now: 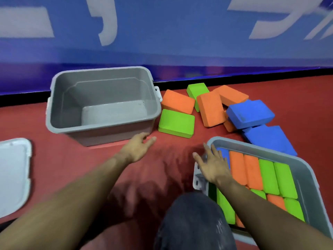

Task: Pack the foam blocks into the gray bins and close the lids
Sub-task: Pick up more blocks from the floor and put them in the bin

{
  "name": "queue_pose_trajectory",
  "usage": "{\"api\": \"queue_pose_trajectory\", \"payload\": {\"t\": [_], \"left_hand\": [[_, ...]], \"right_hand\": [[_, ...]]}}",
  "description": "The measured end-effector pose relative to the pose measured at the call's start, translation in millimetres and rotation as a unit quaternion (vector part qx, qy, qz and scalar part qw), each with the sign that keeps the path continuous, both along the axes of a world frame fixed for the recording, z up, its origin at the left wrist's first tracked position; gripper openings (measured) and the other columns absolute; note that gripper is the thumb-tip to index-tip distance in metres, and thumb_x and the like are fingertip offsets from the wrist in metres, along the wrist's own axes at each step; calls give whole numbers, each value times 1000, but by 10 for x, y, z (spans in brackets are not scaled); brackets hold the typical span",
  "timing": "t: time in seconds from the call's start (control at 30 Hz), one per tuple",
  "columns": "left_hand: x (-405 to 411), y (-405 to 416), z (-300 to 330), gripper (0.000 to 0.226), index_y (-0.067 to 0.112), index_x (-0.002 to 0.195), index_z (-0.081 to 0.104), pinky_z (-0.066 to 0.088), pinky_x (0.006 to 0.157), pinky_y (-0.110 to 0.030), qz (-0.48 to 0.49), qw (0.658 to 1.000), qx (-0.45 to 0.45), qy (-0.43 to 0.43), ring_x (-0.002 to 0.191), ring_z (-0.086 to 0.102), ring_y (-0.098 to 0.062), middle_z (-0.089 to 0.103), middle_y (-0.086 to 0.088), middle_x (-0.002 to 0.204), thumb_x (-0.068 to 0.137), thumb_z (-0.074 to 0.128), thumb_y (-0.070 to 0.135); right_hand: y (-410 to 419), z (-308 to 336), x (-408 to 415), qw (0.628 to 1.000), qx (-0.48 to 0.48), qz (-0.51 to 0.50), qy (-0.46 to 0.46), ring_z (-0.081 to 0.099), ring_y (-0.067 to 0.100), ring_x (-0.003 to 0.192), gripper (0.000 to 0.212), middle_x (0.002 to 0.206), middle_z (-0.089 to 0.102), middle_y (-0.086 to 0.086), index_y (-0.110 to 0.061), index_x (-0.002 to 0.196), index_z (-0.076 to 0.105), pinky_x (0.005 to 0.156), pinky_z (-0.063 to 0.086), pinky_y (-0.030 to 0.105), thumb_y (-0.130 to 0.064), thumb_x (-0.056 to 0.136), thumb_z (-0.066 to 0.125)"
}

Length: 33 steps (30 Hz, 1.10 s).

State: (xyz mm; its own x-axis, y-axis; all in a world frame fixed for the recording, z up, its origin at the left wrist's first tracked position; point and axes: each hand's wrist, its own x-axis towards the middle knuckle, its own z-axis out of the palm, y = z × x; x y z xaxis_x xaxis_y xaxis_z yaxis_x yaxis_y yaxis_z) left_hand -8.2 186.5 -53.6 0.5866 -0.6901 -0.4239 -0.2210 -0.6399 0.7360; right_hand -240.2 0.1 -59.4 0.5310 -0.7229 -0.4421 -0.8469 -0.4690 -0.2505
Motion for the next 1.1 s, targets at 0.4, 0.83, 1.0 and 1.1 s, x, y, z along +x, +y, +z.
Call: {"api": "queue_pose_trajectory", "payload": {"t": [0.4,0.83,1.0,1.1], "left_hand": [[1751,438,-795,69,23,146,47,35,112,-42,-78,937,165,-297,132,50,-29,52,-3,147,95,39,69],[966,915,-714,57,22,112,62,46,86,-37,-183,920,220,-267,115,59,-22,64,2,117,98,31,68],[641,1335,-761,75,27,99,62,51,86,-35,-187,947,194,-173,102,63,-20,67,6,103,78,28,91],[621,1356,-666,69,24,84,63,48,74,-30,-165,955,225,-100,84,63,-17,67,9,82,76,45,89]], "right_hand": [[-43,-445,2464,958,-41,282,-33,-2,23,157,77,171,7,-4,-41,159,21,127,-1,46,-77,93,36],[532,-636,2105,967,-1,255,8,58,13,123,69,116,70,-8,-30,108,69,123,6,37,-88,79,45],[792,-533,1757,955,34,287,73,65,22,103,65,98,73,-3,-25,89,69,97,41,35,-86,81,47],[661,-480,1663,975,109,196,5,67,21,98,53,99,75,-3,-26,91,66,84,50,30,-77,85,53]]}}
